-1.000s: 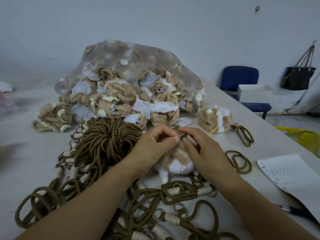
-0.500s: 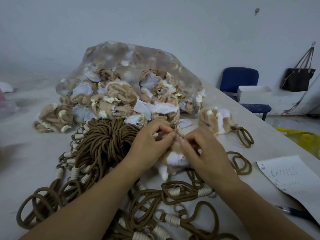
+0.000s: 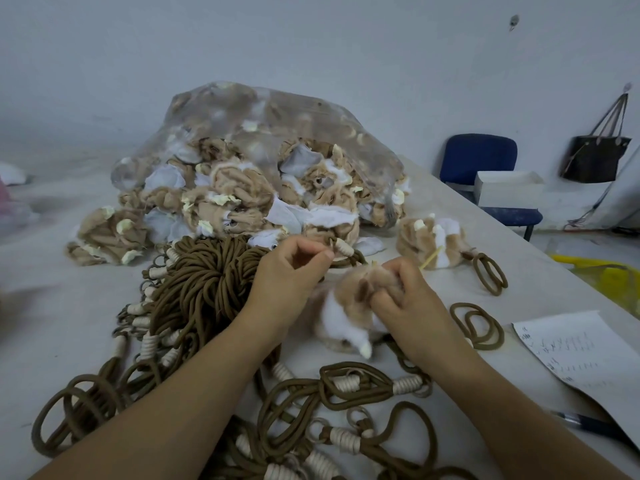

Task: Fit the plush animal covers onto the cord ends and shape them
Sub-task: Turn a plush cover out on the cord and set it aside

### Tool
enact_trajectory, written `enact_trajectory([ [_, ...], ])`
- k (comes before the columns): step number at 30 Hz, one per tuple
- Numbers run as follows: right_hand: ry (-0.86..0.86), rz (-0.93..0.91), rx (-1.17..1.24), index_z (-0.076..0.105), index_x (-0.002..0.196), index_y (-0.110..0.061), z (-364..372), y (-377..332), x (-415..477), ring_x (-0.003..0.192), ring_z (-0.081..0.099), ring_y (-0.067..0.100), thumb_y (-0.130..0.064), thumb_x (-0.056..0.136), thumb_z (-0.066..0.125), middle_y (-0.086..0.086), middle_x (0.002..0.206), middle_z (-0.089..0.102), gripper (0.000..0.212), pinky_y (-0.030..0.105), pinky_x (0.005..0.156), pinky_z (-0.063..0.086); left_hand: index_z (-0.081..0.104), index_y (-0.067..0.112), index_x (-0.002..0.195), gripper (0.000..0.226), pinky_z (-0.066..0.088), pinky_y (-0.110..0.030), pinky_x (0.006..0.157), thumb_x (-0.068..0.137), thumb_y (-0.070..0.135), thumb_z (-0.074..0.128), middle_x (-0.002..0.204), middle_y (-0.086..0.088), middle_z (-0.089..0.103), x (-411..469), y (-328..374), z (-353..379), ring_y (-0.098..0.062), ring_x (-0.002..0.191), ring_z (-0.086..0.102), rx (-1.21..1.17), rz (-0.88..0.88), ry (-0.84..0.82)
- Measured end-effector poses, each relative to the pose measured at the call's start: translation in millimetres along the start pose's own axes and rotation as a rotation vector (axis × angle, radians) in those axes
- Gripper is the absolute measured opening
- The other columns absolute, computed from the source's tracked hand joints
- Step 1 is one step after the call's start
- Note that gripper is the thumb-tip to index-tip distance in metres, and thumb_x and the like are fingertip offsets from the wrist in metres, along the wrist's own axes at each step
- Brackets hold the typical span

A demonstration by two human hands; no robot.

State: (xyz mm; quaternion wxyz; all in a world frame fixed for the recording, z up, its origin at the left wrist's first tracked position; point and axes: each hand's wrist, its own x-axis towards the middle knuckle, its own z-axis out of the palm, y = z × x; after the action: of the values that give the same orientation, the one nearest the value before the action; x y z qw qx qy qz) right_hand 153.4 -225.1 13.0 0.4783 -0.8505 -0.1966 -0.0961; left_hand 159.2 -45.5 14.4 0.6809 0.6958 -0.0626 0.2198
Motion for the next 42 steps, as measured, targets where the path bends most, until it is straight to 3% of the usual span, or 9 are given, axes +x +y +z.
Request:
enact_trajectory([
  [5, -0.067, -0.062, 0.072, 0.05, 0.09, -0.015, -3.0, -7.1, -2.8, 0.064, 0.045, 0.0, -0.011, 0.096, 0.039, -0.003, 0.075, 0.052, 0.013, 0.014, 0.056, 0.037, 0.065, 0.034, 0.076, 0.019, 0.047, -0.008, 0.077, 0.085, 0.018, 0.071, 0.094, 0.03, 0.066, -6.6, 0.7, 6.3, 0.009, 0.087, 0.062, 0.267, 0.118, -0.091],
  [10, -0.126, -0.115, 0.037, 0.051, 0.09, -0.013, -3.7, -10.6, -3.0, 0.068, 0.049, 0.005, -0.017, 0.1, 0.036, -0.003, 0.077, 0.055, 0.018, 0.021, 0.062, 0.04, 0.062, 0.038, 0.077, 0.025, 0.042, -0.002, 0.075, 0.086, 0.016, 0.07, 0.091, 0.038, 0.062, -8.6, 6.3, 7.3, 0.013, 0.088, 0.06, 0.335, 0.18, -0.122],
  [15, -0.165, -0.215, -0.034, 0.049, 0.086, -0.005, -4.5, -17.2, -3.5, 0.067, 0.046, 0.01, -0.033, 0.095, 0.032, 0.006, 0.077, 0.052, 0.034, 0.021, 0.061, 0.036, 0.06, 0.041, 0.079, 0.03, 0.041, -0.002, 0.079, 0.086, 0.014, 0.071, 0.084, 0.028, 0.064, -11.1, 10.1, 6.9, 0.015, 0.089, 0.058, 0.401, 0.214, -0.183],
  [18, -0.195, -0.227, -0.068, 0.051, 0.086, -0.001, -6.8, -18.7, -1.8, 0.068, 0.047, 0.013, -0.029, 0.099, 0.034, 0.01, 0.077, 0.053, 0.035, 0.028, 0.064, 0.038, 0.057, 0.044, 0.079, 0.035, 0.041, -0.003, 0.082, 0.086, 0.014, 0.071, 0.088, 0.028, 0.061, -11.9, 13.5, 6.5, 0.018, 0.093, 0.056, 0.457, 0.268, -0.217],
  [23, -0.189, -0.192, -0.092, 0.053, 0.089, 0.0, -10.0, -15.5, -1.2, 0.071, 0.049, 0.016, -0.019, 0.1, 0.04, 0.013, 0.081, 0.056, 0.025, 0.032, 0.067, 0.039, 0.064, 0.03, 0.087, 0.018, 0.044, -0.011, 0.088, 0.086, 0.013, 0.071, 0.091, 0.028, 0.058, -11.9, 14.4, 5.4, 0.003, 0.102, 0.058, 0.527, 0.386, -0.269],
  [26, -0.173, -0.186, -0.098, 0.053, 0.09, -0.002, -11.7, -14.2, -1.0, 0.071, 0.048, 0.015, -0.019, 0.1, 0.041, 0.013, 0.08, 0.056, 0.023, 0.027, 0.063, 0.037, 0.069, 0.02, 0.092, 0.01, 0.045, -0.011, 0.088, 0.087, 0.012, 0.07, 0.092, 0.028, 0.058, -11.9, 13.0, 5.0, 0.0, 0.103, 0.058, 0.553, 0.41, -0.289],
  [31, -0.142, -0.196, -0.107, 0.055, 0.088, -0.006, -12.4, -10.9, 1.5, 0.072, 0.049, 0.011, -0.015, 0.099, 0.044, 0.006, 0.078, 0.057, 0.018, 0.023, 0.063, 0.037, 0.067, 0.025, 0.093, 0.011, 0.041, -0.005, 0.085, 0.088, 0.015, 0.069, 0.09, 0.03, 0.058, -11.8, 12.6, 4.5, 0.005, 0.101, 0.057, 0.571, 0.408, -0.301],
  [37, -0.102, -0.246, -0.11, 0.049, 0.08, -0.038, -15.0, -9.2, 4.2, 0.077, 0.051, -0.004, -0.008, 0.095, 0.049, -0.014, 0.077, 0.055, 0.033, 0.012, 0.064, 0.037, 0.063, 0.034, 0.09, 0.02, 0.043, -0.006, 0.081, 0.088, 0.015, 0.069, 0.089, 0.021, 0.064, -13.1, 12.6, 4.7, 0.005, 0.093, 0.06, 0.547, 0.385, -0.31],
  [42, -0.111, -0.243, -0.075, 0.053, 0.082, -0.036, -15.8, -7.1, 3.1, 0.083, 0.053, 0.0, -0.022, 0.092, 0.045, -0.021, 0.09, 0.056, 0.019, 0.008, 0.065, 0.037, 0.063, 0.034, 0.09, 0.019, 0.042, -0.004, 0.077, 0.088, 0.016, 0.069, 0.089, 0.019, 0.065, -13.8, 13.9, 4.7, 0.007, 0.09, 0.06, 0.533, 0.349, -0.301],
])
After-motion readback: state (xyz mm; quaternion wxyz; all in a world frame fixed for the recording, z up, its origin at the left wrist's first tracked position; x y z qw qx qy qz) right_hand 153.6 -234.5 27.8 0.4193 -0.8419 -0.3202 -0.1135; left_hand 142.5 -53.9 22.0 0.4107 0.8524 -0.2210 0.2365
